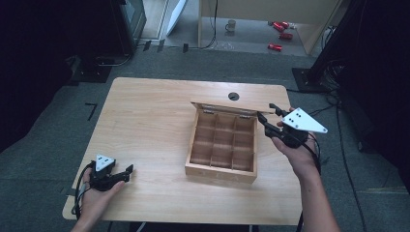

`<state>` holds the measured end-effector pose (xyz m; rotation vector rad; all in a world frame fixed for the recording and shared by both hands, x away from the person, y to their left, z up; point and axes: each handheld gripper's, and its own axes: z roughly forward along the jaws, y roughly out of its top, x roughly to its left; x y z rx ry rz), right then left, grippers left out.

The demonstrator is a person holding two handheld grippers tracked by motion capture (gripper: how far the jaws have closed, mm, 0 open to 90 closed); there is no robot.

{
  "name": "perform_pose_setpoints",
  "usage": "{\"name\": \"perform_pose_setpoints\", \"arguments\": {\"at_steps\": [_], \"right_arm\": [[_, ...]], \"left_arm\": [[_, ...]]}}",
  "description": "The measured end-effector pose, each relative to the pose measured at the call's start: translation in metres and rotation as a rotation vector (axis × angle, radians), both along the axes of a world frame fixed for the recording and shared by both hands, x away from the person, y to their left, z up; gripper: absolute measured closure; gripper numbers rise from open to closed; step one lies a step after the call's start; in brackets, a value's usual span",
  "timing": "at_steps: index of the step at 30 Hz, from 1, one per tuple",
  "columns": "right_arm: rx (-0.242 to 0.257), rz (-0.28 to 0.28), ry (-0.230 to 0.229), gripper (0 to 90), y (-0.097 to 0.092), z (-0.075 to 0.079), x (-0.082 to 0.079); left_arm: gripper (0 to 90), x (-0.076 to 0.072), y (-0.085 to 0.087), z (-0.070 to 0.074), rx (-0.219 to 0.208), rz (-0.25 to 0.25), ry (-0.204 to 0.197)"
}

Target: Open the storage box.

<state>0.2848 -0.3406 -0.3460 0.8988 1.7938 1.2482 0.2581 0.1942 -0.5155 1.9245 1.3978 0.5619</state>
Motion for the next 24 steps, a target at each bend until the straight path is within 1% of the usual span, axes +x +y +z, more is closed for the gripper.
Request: {"name": "perform_pose_setpoints", "arguments": {"at_steps": [1,2,5,10,12,14,15,16,17,19,20,21,22,24], "right_arm": [[-0.011,-0.015,0.000,57.8,-0.001,0.001,0.006],[-0.009,-0.016,-0.003,58.6,-0.002,0.001,0.008],[0.016,-0.008,0.006,59.3,-0.005,0.003,0.015],[0.039,-0.027,0.009,59.6,-0.007,0.005,0.026],[0.053,-0.041,0.012,59.6,-0.006,0.006,0.030],[0.056,-0.049,0.012,59.6,-0.006,0.007,0.032],[0.063,-0.059,0.015,59.5,-0.006,0.009,0.036],[0.065,-0.064,0.017,59.5,-0.006,0.010,0.039],[0.065,-0.064,0.017,59.5,-0.006,0.010,0.039],[0.076,-0.084,0.027,59.3,-0.006,0.013,0.045],[0.076,-0.084,0.027,59.3,-0.006,0.013,0.045],[0.079,-0.089,0.028,59.2,-0.006,0.013,0.048],[0.092,-0.101,0.034,59.1,-0.005,0.014,0.052],[0.098,-0.107,0.038,59.0,-0.005,0.015,0.054]], "left_arm": [[26.9,0.000,0.000,0.000,0.002,0.000,0.004],[26.8,0.000,0.000,0.000,0.002,0.000,0.004],[26.9,0.001,0.000,-0.001,-0.002,0.002,0.004],[26.2,0.001,-0.001,-0.001,0.000,0.003,0.006],[25.4,0.000,-0.001,-0.001,0.008,0.001,0.007],[24.9,0.000,-0.002,-0.001,0.012,-0.001,0.008],[24.4,0.000,-0.003,-0.001,0.026,-0.006,0.006],[23.7,0.000,-0.003,-0.001,0.026,-0.006,0.006],[23.7,-0.001,-0.004,-0.001,0.034,-0.009,0.008],[19.9,-0.001,-0.008,-0.002,0.061,-0.022,0.013],[18.2,-0.001,-0.008,-0.002,0.061,-0.022,0.013],[18.2,-0.001,-0.009,-0.002,0.071,-0.028,0.016],[14.0,-0.001,-0.010,-0.002,0.074,-0.031,0.022],[10.8,-0.001,-0.010,-0.002,0.073,-0.027,0.026]]}}
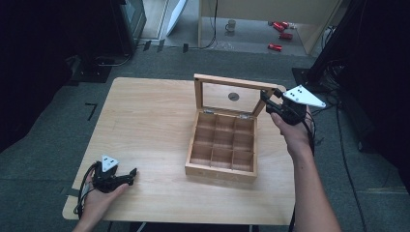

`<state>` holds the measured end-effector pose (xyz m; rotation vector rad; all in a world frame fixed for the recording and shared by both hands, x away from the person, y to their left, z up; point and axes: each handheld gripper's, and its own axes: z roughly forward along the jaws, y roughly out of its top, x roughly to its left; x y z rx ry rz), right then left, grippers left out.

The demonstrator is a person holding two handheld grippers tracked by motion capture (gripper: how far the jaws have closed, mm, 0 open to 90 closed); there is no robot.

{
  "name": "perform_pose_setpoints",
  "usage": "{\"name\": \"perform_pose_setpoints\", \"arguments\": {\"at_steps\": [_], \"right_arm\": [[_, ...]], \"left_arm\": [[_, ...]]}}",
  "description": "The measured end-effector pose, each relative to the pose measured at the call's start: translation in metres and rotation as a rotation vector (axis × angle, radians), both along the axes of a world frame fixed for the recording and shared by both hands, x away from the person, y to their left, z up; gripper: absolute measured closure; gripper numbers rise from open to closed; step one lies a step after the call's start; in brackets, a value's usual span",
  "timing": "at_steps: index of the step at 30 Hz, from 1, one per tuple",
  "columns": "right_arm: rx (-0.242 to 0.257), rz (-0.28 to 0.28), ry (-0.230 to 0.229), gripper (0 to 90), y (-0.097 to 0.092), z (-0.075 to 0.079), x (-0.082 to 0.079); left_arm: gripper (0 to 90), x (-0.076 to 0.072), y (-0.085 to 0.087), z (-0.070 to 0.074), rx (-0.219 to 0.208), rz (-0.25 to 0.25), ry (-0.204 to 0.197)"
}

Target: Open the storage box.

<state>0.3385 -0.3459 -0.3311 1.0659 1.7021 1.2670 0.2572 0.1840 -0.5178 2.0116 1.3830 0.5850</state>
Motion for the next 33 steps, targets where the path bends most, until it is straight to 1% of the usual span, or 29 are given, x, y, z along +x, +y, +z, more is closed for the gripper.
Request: {"name": "perform_pose_setpoints", "arguments": {"at_steps": [1,3,11,13,15,16,19,23,24,25,26,29,30,31,33], "right_arm": [[0.005,-0.006,0.002,58.9,0.000,0.001,0.002],[0.020,-0.024,0.008,58.7,0.001,0.002,0.008],[0.047,-0.052,0.035,58.5,0.000,0.006,0.024],[0.058,-0.064,0.053,58.5,-0.001,0.008,0.033],[0.062,-0.069,0.057,58.5,-0.001,0.008,0.036],[0.073,-0.078,0.068,58.6,-0.002,0.009,0.042],[0.083,-0.095,0.083,59.2,-0.003,0.010,0.052],[0.108,-0.114,0.103,61.8,-0.005,0.010,0.065],[0.108,-0.114,0.103,61.8,-0.005,0.010,0.065],[0.124,-0.127,0.114,62.9,-0.007,0.009,0.072],[0.131,-0.132,0.116,63.1,-0.007,0.008,0.075],[0.152,-0.143,0.126,63.7,-0.009,0.006,0.084],[0.152,-0.143,0.126,63.7,-0.009,0.006,0.084],[0.168,-0.150,0.133,64.2,-0.010,0.005,0.089],[0.183,-0.154,0.140,64.9,-0.011,0.004,0.093]], "left_arm": [[10.8,0.000,0.000,0.000,0.002,0.003,0.004],[7.8,0.001,0.000,0.000,0.006,0.001,0.008],[6.7,0.001,0.000,0.000,0.009,-0.007,0.010],[6.7,0.001,-0.001,0.000,0.007,-0.006,0.011],[6.8,0.001,0.000,0.000,0.007,-0.007,0.011],[6.8,0.001,-0.001,0.000,0.007,-0.008,0.011],[6.8,0.001,-0.001,0.000,0.006,-0.009,0.012],[6.8,0.001,-0.001,0.000,0.006,-0.009,0.012],[6.8,0.001,-0.001,0.000,0.006,-0.009,0.012],[6.8,0.001,-0.001,0.000,0.006,-0.009,0.012],[6.8,0.001,-0.001,0.000,0.007,-0.009,0.012],[6.8,0.001,-0.001,0.000,0.006,-0.010,0.012],[6.8,0.001,-0.001,0.000,0.006,-0.010,0.012],[6.8,0.001,-0.001,0.000,0.006,-0.010,0.012],[6.8,0.001,-0.001,0.000,0.006,-0.010,0.011]]}}
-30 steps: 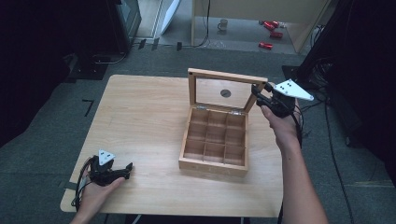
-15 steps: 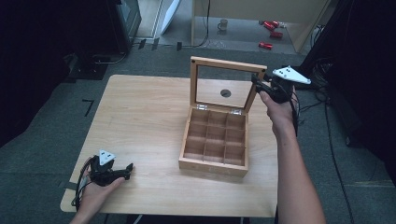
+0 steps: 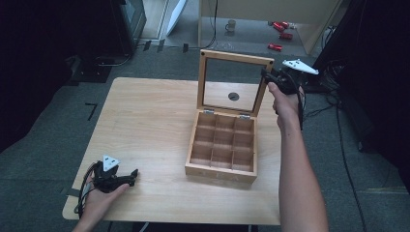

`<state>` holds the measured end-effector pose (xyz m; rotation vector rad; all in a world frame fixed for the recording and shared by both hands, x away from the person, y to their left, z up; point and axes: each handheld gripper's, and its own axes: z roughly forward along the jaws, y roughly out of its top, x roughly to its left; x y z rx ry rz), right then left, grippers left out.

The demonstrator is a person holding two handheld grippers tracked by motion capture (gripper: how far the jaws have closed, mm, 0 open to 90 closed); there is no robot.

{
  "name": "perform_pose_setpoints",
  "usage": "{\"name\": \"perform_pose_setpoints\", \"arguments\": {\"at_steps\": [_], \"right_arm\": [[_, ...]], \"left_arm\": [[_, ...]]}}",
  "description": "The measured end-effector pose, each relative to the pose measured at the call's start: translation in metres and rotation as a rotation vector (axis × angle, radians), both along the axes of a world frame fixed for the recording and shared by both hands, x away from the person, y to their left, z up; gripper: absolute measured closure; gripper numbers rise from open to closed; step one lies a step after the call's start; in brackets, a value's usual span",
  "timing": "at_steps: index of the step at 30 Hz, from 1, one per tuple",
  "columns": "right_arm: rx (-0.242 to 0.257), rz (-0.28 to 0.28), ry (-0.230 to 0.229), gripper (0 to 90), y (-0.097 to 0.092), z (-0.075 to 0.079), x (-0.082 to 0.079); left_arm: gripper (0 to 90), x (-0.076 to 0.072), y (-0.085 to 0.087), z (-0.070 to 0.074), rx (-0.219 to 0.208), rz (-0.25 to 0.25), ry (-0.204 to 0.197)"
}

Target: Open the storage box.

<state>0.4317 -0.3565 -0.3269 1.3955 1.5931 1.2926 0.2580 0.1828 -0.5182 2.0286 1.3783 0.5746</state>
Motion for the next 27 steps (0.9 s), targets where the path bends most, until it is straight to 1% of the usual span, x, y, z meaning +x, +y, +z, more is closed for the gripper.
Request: {"name": "perform_pose_setpoints", "arguments": {"at_steps": [6,9,10,14,17,21,23,27], "right_arm": [[0.021,-0.004,0.009,66.1,-0.003,-0.003,0.010],[0.026,-0.002,0.012,66.3,-0.004,-0.004,0.012],[0.035,-0.002,0.017,66.4,-0.005,-0.005,0.015],[0.042,0.008,0.022,66.3,-0.005,-0.006,0.019],[0.035,0.018,0.028,66.2,-0.002,-0.004,0.022],[0.040,-0.001,0.040,66.1,0.001,-0.005,0.025],[0.062,-0.010,0.046,66.2,0.000,-0.007,0.029],[0.063,-0.009,0.058,66.1,0.000,-0.006,0.032]], "left_arm": [[6.9,0.000,0.000,0.000,0.000,-0.003,-0.001],[6.9,0.000,0.000,0.000,0.001,-0.004,0.000],[6.9,0.000,-0.001,0.000,-0.002,-0.005,-0.001],[6.9,0.000,-0.001,0.000,-0.002,-0.005,-0.001],[6.9,0.000,-0.001,0.000,-0.003,-0.006,-0.001],[6.9,0.000,-0.001,0.000,-0.003,-0.007,-0.001],[6.9,0.000,-0.001,0.000,-0.002,-0.009,-0.002],[6.9,0.000,-0.001,0.000,-0.002,-0.011,-0.001]]}}
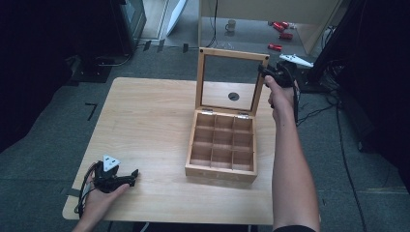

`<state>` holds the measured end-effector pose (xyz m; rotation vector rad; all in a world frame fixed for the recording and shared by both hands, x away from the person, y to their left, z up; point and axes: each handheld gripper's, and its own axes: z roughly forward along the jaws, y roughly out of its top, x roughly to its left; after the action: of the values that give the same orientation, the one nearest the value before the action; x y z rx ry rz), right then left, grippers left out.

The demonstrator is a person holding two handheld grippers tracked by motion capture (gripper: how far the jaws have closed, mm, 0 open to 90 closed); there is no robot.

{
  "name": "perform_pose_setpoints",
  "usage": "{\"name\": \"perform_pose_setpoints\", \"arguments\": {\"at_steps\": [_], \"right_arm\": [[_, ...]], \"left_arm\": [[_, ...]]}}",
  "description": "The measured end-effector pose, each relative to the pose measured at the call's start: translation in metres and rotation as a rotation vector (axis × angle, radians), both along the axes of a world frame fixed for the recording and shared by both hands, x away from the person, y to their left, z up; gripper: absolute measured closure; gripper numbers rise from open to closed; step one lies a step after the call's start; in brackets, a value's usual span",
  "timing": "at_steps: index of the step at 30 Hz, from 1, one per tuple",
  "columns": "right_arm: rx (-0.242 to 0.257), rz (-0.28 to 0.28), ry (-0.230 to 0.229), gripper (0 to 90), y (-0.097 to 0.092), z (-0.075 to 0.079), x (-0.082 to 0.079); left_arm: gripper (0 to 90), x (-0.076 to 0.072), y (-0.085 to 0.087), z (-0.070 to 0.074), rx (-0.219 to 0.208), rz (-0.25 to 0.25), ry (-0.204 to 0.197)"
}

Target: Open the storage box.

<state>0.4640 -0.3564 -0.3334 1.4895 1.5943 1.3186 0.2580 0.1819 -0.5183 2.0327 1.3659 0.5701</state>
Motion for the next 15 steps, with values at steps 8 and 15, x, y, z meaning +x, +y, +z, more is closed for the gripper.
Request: {"name": "perform_pose_setpoints", "arguments": {"at_steps": [8,15], "right_arm": [[0.007,0.006,0.006,66.2,0.0027,0.0000,0.0061],[0.004,0.004,0.004,66.1,0.0041,0.0006,0.0050]], "left_arm": [[6.9,-0.0001,-0.0001,0.0000,0.000,-0.003,0.000],[6.9,-0.0001,-0.0001,0.0000,0.000,-0.003,0.000]]}}
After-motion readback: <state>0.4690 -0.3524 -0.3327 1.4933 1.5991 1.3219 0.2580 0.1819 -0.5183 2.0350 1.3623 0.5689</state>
